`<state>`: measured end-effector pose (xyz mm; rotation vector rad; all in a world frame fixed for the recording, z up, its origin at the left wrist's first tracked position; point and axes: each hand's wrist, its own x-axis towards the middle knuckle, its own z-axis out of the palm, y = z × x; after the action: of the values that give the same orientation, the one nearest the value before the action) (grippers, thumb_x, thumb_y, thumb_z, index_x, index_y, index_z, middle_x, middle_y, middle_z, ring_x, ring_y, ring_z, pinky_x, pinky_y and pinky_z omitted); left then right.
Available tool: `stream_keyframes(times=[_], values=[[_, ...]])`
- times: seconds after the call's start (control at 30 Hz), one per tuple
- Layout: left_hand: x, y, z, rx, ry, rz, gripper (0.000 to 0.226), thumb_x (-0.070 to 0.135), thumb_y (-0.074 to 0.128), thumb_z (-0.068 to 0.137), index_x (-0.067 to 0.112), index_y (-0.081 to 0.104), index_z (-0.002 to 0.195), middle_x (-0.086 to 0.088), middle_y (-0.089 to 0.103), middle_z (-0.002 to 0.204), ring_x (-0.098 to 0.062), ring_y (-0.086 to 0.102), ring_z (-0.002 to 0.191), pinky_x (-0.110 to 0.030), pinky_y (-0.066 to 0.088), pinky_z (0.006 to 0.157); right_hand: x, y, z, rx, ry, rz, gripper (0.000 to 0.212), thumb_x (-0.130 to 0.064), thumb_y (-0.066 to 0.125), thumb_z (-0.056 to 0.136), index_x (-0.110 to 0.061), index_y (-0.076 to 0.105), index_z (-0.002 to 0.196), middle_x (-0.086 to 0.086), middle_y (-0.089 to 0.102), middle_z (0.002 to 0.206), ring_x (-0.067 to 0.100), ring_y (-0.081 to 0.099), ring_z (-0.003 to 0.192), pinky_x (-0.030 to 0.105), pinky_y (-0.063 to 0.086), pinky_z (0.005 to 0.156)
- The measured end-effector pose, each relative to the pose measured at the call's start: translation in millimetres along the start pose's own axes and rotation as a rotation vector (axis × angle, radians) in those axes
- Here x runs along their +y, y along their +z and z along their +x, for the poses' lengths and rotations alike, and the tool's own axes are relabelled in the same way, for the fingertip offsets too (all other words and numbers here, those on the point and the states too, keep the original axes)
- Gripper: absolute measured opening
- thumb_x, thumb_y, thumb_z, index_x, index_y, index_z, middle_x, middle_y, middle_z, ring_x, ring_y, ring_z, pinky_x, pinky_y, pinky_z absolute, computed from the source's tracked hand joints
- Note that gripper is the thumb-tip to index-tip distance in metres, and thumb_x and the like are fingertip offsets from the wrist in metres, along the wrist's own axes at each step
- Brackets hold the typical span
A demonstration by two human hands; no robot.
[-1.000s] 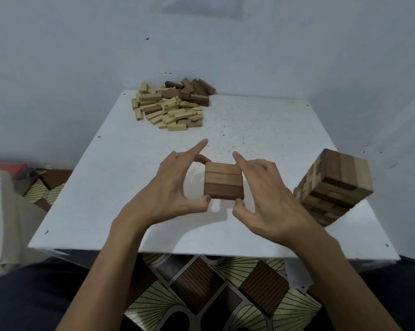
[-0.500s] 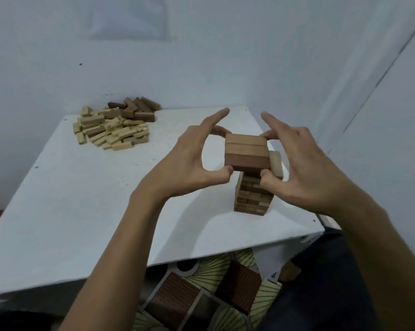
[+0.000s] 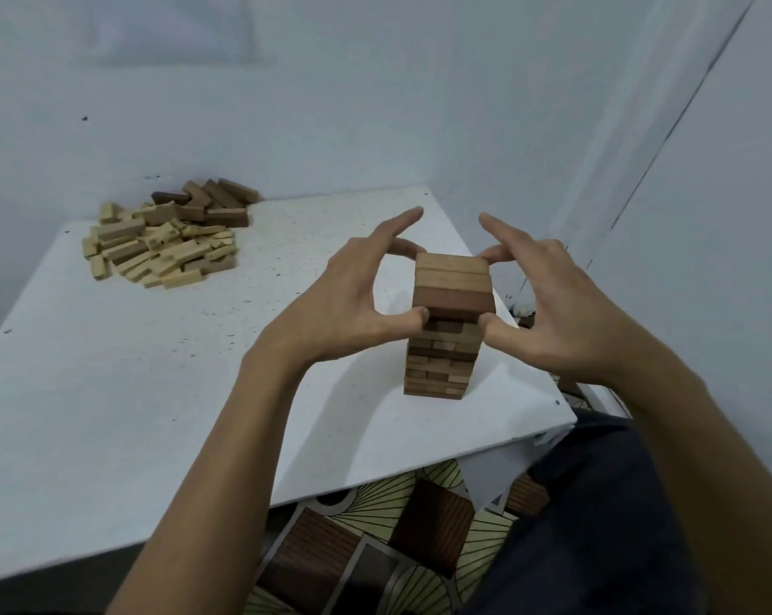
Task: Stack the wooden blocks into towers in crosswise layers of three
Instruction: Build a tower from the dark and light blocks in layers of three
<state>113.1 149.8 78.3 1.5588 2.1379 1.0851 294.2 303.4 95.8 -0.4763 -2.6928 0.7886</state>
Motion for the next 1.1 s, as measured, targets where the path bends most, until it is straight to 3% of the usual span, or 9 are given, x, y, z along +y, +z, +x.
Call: stream_keyframes(times=[0.23,0.4,0.47,0.67,0.77,0.9,1.0,1.1], values=[[-1.9,0.7,-2.2,-0.020,-0.018,0.008,0.090,0.041,0.065,0.076,0.045,0.017,0.152,0.028,0.048,0.135,-0.004,0.036,0.132,-0.023,0.026,0.099,1.8,3.9,0.8,-0.011,0.018,-0.013,0.089,-0.040,0.056,0.076,-0.032,0.016,0.155,-0.017,0.046,0.133,0.002,0.027,0.123,0.021,0.026,0.093],[-3.0,1.8,-1.8,-0.032,-0.023,0.010,0.090,0.042,0.064,0.077,0.044,0.017,0.153,0.027,0.048,0.137,-0.003,0.034,0.133,-0.023,0.025,0.100,3.7,5.2,1.7,-0.017,0.035,-0.015,0.085,-0.032,0.064,0.085,-0.032,0.016,0.156,-0.017,0.044,0.134,0.001,0.024,0.124,0.028,0.026,0.097],[-3.8,2.9,-1.4,-0.038,-0.021,0.017,0.089,0.043,0.063,0.078,0.043,0.017,0.153,0.026,0.048,0.139,-0.004,0.035,0.133,-0.027,0.025,0.102,4.8,6.6,2.1,-0.024,0.039,-0.020,0.086,-0.039,0.059,0.082,-0.032,0.016,0.156,-0.018,0.043,0.133,0.001,0.024,0.125,0.027,0.025,0.097],[-6.3,6.7,-2.5,-0.035,-0.013,-0.021,0.090,0.052,0.063,0.079,0.044,0.014,0.154,0.019,0.041,0.149,0.000,0.037,0.136,-0.030,0.029,0.109,11.5,8.1,-1.6,-0.027,0.039,-0.034,0.092,-0.047,0.055,0.077,-0.035,0.012,0.156,-0.015,0.035,0.152,0.007,0.023,0.140,0.028,0.023,0.104],[-1.2,20.1,-7.0,0.090,-0.056,-0.243,0.077,0.061,0.051,0.085,0.040,0.022,0.154,0.020,0.041,0.150,0.007,0.036,0.136,-0.028,0.029,0.111,10.8,19.9,-5.7,0.140,0.076,0.184,0.082,-0.056,0.051,0.086,-0.036,0.015,0.156,-0.019,0.029,0.157,-0.001,0.024,0.144,0.025,0.023,0.112],[15.4,52.2,-9.2,0.348,-0.165,-0.550,0.059,0.056,0.027,0.098,0.034,0.030,0.153,0.022,0.041,0.151,0.009,0.032,0.139,-0.022,0.021,0.114,-7.3,55.4,-10.7,0.393,0.210,0.623,0.065,-0.057,0.029,0.096,-0.034,0.018,0.156,-0.020,0.026,0.159,-0.010,0.023,0.142,0.016,0.021,0.116],[23.7,68.1,-7.8,0.436,-0.200,-0.618,0.062,0.056,0.020,0.098,0.030,0.030,0.154,0.020,0.035,0.155,0.012,0.026,0.140,-0.018,0.016,0.117,-17.7,73.4,-11.9,0.464,0.213,0.708,0.061,-0.050,0.022,0.101,-0.027,0.017,0.158,-0.018,0.020,0.162,-0.011,0.018,0.144,0.009,0.017,0.115],[25.8,76.2,-7.2,0.437,-0.205,-0.594,0.062,0.053,0.017,0.100,0.027,0.026,0.156,0.019,0.029,0.159,0.014,0.021,0.141,-0.010,0.014,0.116,-23.7,80.9,-8.9,0.456,0.220,0.765,0.063,-0.050,0.019,0.100,-0.026,0.015,0.158,-0.019,0.017,0.162,-0.012,0.015,0.144,0.010,0.015,0.116]])
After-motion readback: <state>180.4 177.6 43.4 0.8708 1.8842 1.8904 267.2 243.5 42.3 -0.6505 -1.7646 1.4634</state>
